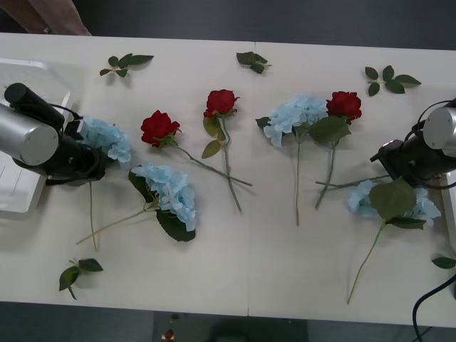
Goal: Put the red flowers into the right box and the blue flowers into the left box
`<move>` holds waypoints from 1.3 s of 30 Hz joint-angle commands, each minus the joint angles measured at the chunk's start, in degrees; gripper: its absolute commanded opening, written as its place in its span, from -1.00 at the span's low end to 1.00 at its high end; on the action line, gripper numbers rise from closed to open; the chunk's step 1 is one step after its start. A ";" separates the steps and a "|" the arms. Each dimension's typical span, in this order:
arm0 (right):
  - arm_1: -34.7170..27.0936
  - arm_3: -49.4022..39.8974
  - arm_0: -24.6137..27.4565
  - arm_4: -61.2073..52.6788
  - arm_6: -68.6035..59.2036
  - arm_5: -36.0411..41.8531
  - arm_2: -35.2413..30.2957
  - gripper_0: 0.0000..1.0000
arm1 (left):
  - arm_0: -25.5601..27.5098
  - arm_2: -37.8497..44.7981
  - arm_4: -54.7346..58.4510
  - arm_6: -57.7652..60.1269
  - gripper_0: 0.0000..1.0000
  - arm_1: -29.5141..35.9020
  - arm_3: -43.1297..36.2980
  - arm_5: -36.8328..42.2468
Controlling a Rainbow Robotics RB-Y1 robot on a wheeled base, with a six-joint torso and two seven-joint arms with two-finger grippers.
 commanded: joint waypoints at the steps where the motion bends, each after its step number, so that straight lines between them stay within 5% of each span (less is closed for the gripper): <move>1: -0.32 0.08 0.27 0.44 -2.14 -0.83 0.17 0.96 | -3.29 6.08 -0.08 -0.73 -1.00 6.18 -4.63 3.49; 10: -0.24 1.48 0.27 0.36 -1.53 -2.59 0.17 0.96 | -3.20 22.95 0.97 -9.08 -1.00 12.51 -6.91 17.90; 22: -0.24 2.54 0.36 0.18 -1.27 -3.47 0.17 0.96 | -3.11 27.35 1.15 -30.44 -1.00 17.08 12.51 20.10; 25: -0.24 2.98 0.27 0.18 -1.18 -3.56 0.17 0.53 | -2.41 27.35 1.68 -34.39 -1.00 16.81 17.70 17.38; 27: -0.24 3.15 0.27 0.09 -1.18 -3.74 0.17 -0.36 | -1.09 27.35 2.29 -36.85 -1.00 16.64 19.90 14.74; 29: -0.24 3.42 0.27 0.00 -1.18 -4.00 0.17 -0.70 | 0.14 27.35 2.82 -37.47 -1.00 16.55 20.42 12.81; 32: -0.24 3.51 0.27 -0.08 -1.09 -4.09 0.25 -0.96 | 1.90 27.35 3.43 -37.47 -0.97 16.55 20.42 9.82; 39: -0.24 3.51 0.27 -0.26 -1.00 -4.00 0.17 -1.00 | 3.48 27.35 4.31 -37.91 0.21 16.55 20.42 7.01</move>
